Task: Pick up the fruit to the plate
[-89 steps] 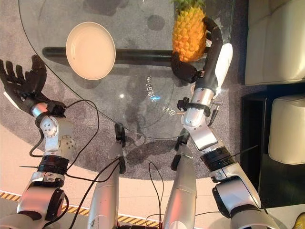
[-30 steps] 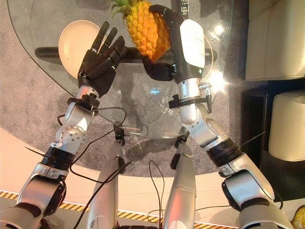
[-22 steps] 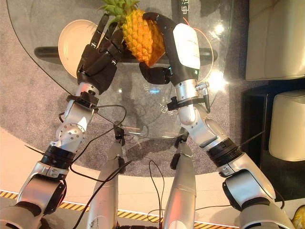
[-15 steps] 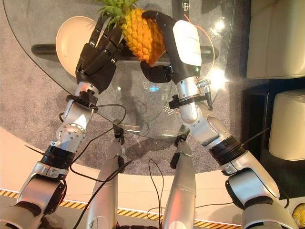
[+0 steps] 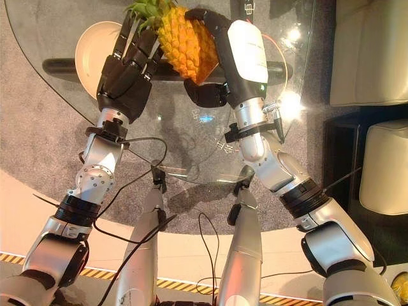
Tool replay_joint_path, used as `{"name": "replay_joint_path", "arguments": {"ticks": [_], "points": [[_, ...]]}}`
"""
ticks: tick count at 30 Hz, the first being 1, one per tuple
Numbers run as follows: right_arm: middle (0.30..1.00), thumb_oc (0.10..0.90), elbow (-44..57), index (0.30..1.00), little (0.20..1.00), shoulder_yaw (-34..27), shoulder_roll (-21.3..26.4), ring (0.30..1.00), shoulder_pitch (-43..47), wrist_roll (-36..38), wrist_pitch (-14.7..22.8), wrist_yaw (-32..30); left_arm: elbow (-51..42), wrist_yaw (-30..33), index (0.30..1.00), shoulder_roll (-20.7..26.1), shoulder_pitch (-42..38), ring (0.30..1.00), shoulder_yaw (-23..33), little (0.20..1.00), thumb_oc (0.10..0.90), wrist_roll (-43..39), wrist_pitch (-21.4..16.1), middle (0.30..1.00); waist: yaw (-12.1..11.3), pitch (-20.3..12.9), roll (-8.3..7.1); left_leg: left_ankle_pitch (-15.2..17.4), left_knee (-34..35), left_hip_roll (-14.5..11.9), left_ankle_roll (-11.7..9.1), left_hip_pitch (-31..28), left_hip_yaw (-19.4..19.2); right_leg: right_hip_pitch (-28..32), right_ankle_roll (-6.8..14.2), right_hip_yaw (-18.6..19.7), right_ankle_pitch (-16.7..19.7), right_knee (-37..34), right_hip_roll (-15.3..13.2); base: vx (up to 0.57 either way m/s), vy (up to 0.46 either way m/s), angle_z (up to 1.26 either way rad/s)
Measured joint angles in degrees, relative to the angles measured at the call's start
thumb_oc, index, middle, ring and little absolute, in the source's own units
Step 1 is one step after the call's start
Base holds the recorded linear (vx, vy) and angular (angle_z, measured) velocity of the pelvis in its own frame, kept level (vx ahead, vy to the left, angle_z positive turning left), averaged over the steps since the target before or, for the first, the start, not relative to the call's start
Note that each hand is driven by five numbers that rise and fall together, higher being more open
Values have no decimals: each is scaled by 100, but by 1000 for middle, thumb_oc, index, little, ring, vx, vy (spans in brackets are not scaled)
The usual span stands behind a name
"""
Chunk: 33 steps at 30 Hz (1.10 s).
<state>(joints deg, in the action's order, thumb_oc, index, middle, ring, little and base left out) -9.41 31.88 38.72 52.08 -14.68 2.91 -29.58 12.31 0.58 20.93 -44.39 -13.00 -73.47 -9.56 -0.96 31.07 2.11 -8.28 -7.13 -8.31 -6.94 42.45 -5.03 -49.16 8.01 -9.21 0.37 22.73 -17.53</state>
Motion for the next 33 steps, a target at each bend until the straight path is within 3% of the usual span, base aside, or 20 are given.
{"name": "replay_joint_path", "arguments": {"ticks": [15, 33], "points": [[300, 100, 0, 300, 200, 300, 316, 300, 220, -464, 45, 118, -61, 756, 900, -15, 14, 900, -51, 900, 800, 3, -118, 900, -10, 0, 0, 0, 1, 4, 0, 8, 11, -1, 0, -10, 0, 0, -4, 0, 0, 0], [300, 100, -1, 300, 200, 610, 383, 300, 288, -555, 415, 118, -230, 1398, 900, -37, 14, 900, -145, 900, 800, -253, -623, 900, -7, 0, 0, -2, -1, 13, 0, 74, 51, -39, 0, -45, 0, -3, -11, 0, 0, 0]]}}
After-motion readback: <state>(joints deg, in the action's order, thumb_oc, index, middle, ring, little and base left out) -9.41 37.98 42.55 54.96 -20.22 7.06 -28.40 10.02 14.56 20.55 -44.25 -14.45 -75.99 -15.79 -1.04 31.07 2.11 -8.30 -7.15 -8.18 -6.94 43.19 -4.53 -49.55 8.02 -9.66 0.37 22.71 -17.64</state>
